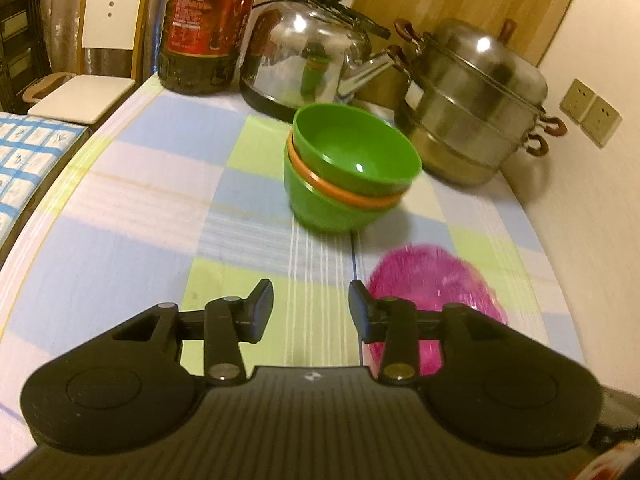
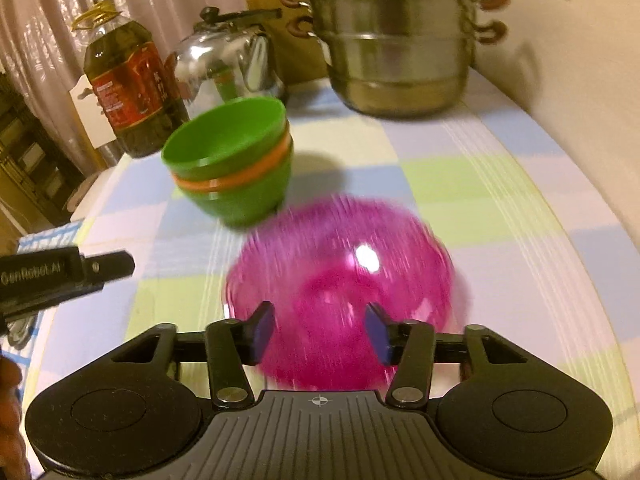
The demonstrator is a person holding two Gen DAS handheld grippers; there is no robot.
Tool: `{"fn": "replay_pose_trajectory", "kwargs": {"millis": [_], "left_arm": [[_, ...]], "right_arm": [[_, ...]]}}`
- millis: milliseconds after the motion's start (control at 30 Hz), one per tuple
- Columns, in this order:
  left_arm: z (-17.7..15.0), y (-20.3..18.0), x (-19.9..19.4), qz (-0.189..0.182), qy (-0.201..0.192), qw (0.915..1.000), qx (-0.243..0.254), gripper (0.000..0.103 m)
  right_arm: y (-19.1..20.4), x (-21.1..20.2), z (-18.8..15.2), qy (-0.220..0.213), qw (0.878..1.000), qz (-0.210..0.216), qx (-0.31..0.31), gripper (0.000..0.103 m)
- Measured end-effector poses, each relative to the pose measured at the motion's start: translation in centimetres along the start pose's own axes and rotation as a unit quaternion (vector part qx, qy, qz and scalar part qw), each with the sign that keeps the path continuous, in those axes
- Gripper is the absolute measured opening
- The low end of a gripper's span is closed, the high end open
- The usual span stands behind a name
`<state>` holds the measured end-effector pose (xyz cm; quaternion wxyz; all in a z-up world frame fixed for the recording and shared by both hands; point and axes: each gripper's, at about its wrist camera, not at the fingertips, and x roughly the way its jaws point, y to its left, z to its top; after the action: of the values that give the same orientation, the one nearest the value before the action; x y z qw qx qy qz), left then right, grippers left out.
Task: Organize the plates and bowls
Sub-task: 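Move both grippers from the pink plates back toward the bowl stack, then lower both grippers onto the bowl stack rim and close them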
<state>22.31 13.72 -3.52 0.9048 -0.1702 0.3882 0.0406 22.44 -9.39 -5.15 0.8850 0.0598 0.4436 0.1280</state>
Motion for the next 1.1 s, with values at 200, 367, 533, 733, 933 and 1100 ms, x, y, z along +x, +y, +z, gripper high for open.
{"fn": "replay_pose_trajectory", "kwargs": {"millis": [200, 367, 533, 733, 933, 1100], "left_arm": [[-2.7, -0.3, -1.5, 0.014, 0.012, 0.9997, 0.013, 0.042], [-3.2, -0.3, -2.0, 0.018, 0.017, 0.9997, 0.008, 0.042], [-2.6, -0.4, -2.2, 0.016, 0.012, 0.9998, 0.008, 0.043], [-2.2, -0.1, -1.7, 0.008, 0.014, 0.9999, -0.002, 0.044], [-1.6, 0.0, -1.0, 0.010, 0.019, 0.9998, -0.001, 0.046], [0.1, 0.6, 0.0, -0.005, 0.026, 0.9996, -0.013, 0.046]], "right_arm": [[-0.6, -2.5, -3.1, 0.012, 1.000, -0.002, 0.004, 0.058], [-0.4, -3.4, -3.4, 0.008, 1.000, 0.000, 0.000, 0.058], [-0.1, -3.4, -3.1, 0.005, 1.000, 0.004, 0.000, 0.058], [-0.3, -3.0, -2.4, 0.004, 1.000, 0.004, 0.005, 0.058], [-0.7, -2.7, -1.3, -0.002, 1.000, 0.012, 0.018, 0.058], [-1.1, -2.0, 0.6, -0.009, 0.999, 0.019, 0.029, 0.058]]}}
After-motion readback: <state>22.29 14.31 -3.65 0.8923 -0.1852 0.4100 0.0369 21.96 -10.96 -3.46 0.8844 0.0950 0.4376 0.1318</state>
